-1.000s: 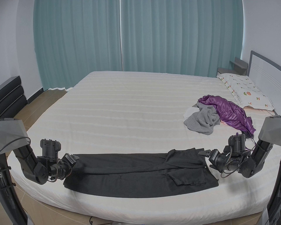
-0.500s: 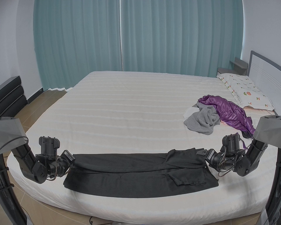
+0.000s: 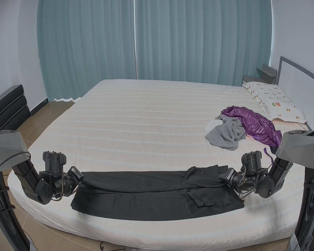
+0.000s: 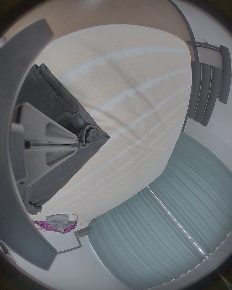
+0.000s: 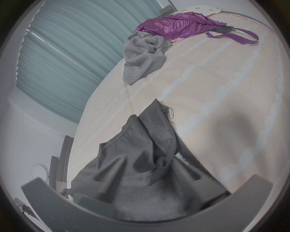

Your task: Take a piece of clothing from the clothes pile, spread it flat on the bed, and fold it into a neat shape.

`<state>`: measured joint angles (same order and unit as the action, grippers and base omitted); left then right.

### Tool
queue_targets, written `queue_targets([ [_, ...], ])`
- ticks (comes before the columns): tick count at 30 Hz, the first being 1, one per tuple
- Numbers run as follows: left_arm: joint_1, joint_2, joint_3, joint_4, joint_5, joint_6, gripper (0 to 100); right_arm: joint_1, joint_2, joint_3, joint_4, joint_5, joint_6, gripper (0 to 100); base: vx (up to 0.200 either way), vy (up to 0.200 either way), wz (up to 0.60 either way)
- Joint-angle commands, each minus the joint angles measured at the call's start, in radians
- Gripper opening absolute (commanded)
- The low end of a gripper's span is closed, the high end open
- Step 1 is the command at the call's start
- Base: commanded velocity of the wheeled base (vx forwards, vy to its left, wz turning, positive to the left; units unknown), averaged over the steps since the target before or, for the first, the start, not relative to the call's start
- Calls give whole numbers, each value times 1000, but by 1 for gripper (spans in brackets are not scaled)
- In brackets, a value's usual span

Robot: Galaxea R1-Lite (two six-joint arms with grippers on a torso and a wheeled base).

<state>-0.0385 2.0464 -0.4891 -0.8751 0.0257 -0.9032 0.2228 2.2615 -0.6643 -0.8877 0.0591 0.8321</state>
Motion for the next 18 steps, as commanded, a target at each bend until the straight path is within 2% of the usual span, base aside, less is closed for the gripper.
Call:
queue_targets([
  [1, -1, 1, 0, -1, 0, 0, 0, -2, 1, 2, -1, -5, -1, 0, 0, 0, 0],
  [11, 0, -2, -6, -1, 2, 0, 0, -5, -11, 6, -1, -9, -1, 0, 0, 0, 0],
  [18, 3, 5, -95, 7, 8, 0, 0, -10, -23, -48, -4, -21, 8, 0, 0, 0, 0],
])
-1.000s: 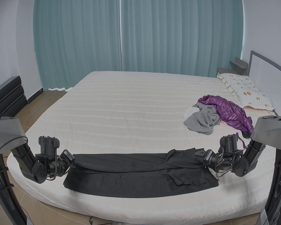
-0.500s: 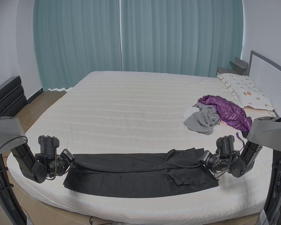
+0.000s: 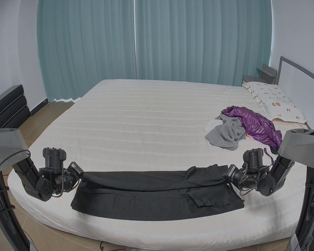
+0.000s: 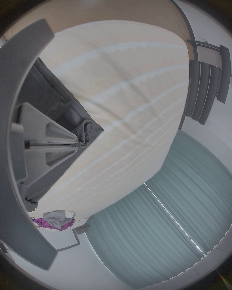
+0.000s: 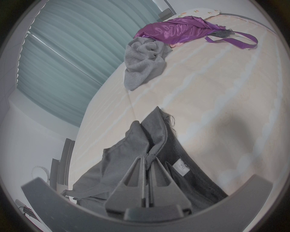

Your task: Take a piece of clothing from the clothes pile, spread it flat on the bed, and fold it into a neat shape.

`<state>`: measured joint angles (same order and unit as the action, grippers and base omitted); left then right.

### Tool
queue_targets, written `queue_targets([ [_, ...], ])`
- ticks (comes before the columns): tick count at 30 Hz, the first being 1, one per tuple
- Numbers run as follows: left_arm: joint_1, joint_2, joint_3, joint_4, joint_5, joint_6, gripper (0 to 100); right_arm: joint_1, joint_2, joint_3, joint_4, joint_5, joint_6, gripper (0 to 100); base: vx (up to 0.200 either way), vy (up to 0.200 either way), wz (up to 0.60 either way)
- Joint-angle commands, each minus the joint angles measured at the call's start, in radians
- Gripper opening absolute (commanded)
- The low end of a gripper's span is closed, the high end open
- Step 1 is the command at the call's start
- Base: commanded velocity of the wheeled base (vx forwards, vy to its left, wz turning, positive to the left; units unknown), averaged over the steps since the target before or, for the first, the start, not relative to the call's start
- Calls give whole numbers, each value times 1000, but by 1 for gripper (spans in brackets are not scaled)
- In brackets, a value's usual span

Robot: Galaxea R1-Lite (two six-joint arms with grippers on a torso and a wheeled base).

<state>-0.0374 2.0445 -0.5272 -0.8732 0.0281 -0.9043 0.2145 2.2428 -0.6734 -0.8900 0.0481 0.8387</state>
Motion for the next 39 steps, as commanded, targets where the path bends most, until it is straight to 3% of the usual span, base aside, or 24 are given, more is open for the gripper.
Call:
queue_targets([
  [1, 4, 8, -66, 5, 9, 1, 0, -1, -3, -44, -1, -13, 2, 0, 0, 0, 0],
  [9, 57, 57, -267, 5, 39, -1, 0, -26, 40, -267, 3, -50, 2, 0, 0, 0, 0],
  [24, 59, 184, -378, -1, 41, -2, 0, -33, 130, -466, 71, -51, -1, 0, 0, 0, 0],
  [32, 59, 178, -362, 2, 41, -1, 0, -35, 129, -442, 94, -48, -6, 0, 0, 0, 0],
  [39, 57, 158, -269, 6, 35, 5, 0, -43, 83, -304, 85, -31, -10, 0, 0, 0, 0],
])
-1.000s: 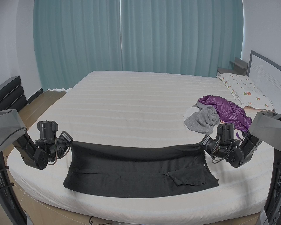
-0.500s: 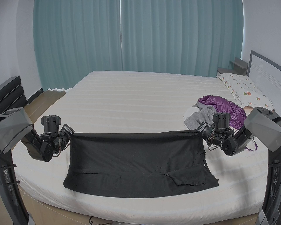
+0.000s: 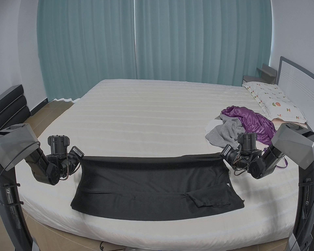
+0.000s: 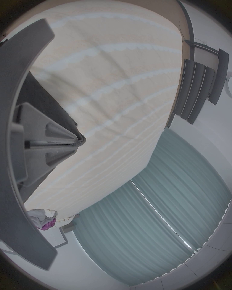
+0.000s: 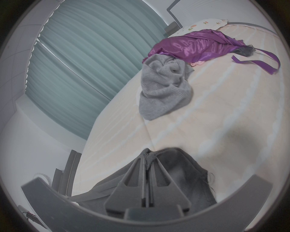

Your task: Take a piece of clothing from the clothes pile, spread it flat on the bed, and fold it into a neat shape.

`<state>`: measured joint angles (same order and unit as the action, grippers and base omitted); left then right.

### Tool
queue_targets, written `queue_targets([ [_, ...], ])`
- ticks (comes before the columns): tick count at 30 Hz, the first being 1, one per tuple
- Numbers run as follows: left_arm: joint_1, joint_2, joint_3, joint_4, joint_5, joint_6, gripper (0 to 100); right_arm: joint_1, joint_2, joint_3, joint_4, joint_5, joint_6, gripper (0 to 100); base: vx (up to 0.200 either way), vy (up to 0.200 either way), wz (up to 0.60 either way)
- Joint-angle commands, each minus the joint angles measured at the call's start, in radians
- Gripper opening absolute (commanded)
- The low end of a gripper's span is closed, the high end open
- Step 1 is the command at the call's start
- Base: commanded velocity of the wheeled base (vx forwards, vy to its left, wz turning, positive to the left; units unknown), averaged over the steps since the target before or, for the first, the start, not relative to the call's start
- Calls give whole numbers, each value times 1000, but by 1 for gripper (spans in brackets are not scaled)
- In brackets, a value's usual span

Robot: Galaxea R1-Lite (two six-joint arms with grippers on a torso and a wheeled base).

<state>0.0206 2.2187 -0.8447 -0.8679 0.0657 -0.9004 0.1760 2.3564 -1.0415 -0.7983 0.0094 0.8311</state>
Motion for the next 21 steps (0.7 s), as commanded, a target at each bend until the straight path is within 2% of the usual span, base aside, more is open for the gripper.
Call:
queue_targets([
  [1, 1, -25, 85, 0, -7, 3, 0, -9, -51, 109, -10, 12, -3, 0, 0, 0, 0],
  [3, 1, -27, 91, 0, -7, 3, 0, -9, -54, 120, -10, 17, -4, 0, 0, 0, 0],
  [4, -1, -31, 151, -8, -6, 20, 0, -18, -77, 176, -16, 49, -10, 0, 0, 0, 0],
  [6, -1, -31, 191, -11, -7, 48, 0, -24, -91, 218, -21, 70, -20, 0, 0, 0, 0],
  [11, -4, -22, 234, -31, -9, 61, 0, -23, -81, 278, -41, 77, -49, 0, 0, 0, 0],
  [15, -18, 4, 282, -88, -9, 64, 0, -18, -42, 339, -117, 119, -59, 0, 0, 0, 0],
  [21, -21, 21, 292, -111, -11, 63, 0, -15, -11, 357, -165, 121, -63, 0, 0, 0, 0],
])
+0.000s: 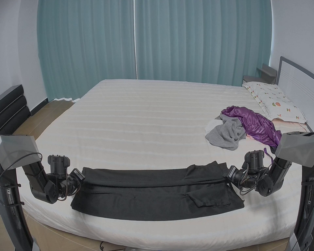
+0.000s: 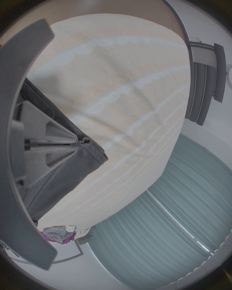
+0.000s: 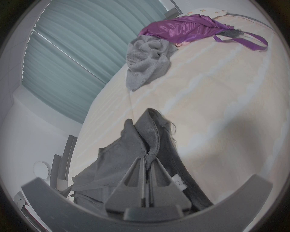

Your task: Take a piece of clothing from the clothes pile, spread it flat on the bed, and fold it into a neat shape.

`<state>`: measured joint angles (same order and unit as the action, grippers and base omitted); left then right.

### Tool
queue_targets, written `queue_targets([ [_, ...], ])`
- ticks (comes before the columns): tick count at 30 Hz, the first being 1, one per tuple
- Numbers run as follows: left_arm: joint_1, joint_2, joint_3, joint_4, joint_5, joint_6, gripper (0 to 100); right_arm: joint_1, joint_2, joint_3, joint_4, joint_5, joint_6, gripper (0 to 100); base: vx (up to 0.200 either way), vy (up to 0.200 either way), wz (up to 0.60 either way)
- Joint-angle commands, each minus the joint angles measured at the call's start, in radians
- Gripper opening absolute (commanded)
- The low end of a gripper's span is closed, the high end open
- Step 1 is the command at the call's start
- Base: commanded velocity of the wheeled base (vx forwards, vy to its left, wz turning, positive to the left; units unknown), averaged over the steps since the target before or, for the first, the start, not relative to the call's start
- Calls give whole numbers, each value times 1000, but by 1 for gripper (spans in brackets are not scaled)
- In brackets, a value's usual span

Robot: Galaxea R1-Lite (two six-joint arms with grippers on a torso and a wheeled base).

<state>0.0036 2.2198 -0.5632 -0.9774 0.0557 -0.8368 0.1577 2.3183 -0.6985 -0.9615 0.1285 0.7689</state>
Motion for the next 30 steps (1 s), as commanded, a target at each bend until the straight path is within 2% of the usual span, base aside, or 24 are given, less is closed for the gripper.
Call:
queue_targets([
  [1, -5, 20, 11, -3, -1, -2, 100, 5, 27, 22, -6, 2, 0, 100, 0, 0, 0],
  [9, 4, -54, 26, -3, -1, -8, 100, -24, -59, 4, 3, 10, 3, 100, 0, 0, 0],
  [14, 38, -109, -6, -1, -54, -16, 100, -59, -86, -58, 7, 42, 13, 100, 0, 0, 0],
  [18, 52, -80, -76, 10, -126, -56, 100, -73, -33, -111, 6, 66, 27, 100, 0, 0, 0],
  [19, 47, -38, -99, 10, -139, -59, 100, -78, -14, -131, 4, 79, 61, 100, 0, 0, 0],
  [22, 36, 47, -158, 6, -136, -59, 100, -90, 0, -148, 7, 128, 147, 100, 0, 0, 0],
  [24, 35, 93, -193, 3, -128, -58, 100, -95, 13, -147, 6, 149, 153, 100, 0, 0, 0],
  [30, 35, 115, -213, 3, -126, -51, 100, -107, 24, -148, 6, 160, 156, 100, 0, 0, 0],
])
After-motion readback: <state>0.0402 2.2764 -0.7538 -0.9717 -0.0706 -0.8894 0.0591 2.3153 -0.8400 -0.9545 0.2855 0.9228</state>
